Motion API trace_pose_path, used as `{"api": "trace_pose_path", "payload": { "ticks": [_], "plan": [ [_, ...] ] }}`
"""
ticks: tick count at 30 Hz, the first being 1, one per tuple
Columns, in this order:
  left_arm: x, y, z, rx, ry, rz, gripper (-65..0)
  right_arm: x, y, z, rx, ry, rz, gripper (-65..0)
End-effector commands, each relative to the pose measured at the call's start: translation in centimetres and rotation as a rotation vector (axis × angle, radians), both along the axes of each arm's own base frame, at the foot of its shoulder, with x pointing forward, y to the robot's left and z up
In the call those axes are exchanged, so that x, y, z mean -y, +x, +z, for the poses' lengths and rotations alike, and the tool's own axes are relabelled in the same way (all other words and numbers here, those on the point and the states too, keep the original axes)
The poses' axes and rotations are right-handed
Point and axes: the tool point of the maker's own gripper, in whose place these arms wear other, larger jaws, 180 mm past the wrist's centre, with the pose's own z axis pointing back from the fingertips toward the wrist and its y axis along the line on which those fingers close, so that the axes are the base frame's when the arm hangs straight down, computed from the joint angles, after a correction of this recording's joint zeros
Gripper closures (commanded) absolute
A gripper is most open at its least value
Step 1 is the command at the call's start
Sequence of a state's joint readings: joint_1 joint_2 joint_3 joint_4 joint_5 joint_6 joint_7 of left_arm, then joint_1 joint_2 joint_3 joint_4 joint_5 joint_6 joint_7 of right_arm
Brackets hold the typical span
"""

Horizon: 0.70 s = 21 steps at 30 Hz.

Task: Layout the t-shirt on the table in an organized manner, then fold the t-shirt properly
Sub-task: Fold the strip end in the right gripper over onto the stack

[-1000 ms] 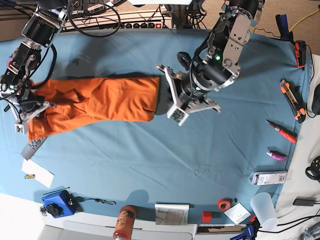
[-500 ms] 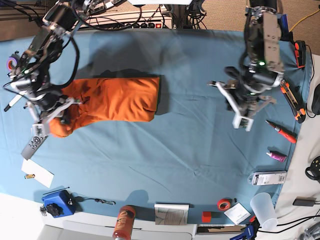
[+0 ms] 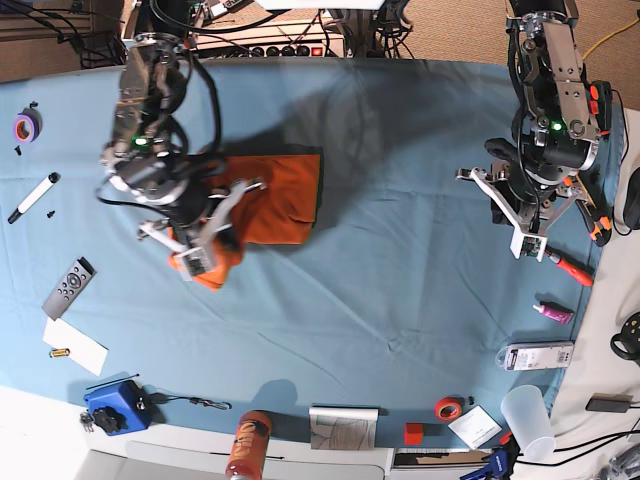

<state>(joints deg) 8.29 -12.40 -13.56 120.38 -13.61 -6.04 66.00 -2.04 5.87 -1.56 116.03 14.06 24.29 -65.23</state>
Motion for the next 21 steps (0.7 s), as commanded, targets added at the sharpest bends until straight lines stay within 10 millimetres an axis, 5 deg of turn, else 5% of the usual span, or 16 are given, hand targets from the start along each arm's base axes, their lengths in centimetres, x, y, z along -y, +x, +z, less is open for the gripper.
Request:
{"api": "trace_pose_path", "payload": {
  "ticks": [1, 9, 14, 21],
  "plan": [
    [0.0, 0.5, 1.1, 0.042, -0.001, -0.005, -9.0, -0.6, 0.9, 1.4, 0.068, 0.008, 0.006, 0.0],
    [0.9, 0.5, 1.1, 0.045, -0.044, -0.033, -9.0, -3.1, 0.6, 0.5, 0.071, -0.104, 0.053, 0.0],
    [1.0, 0.5, 1.1, 0.045, -0.038, -0.048, -9.0, -5.5, -0.1, 0.2, 0.069, -0.097, 0.126, -13.8],
    [1.0, 0.5, 1.1, 0.043, -0.038, -0.048, -9.0, -6.9, -1.0, -0.5, 0.044, -0.140, 0.178, -14.5]
  ]
}}
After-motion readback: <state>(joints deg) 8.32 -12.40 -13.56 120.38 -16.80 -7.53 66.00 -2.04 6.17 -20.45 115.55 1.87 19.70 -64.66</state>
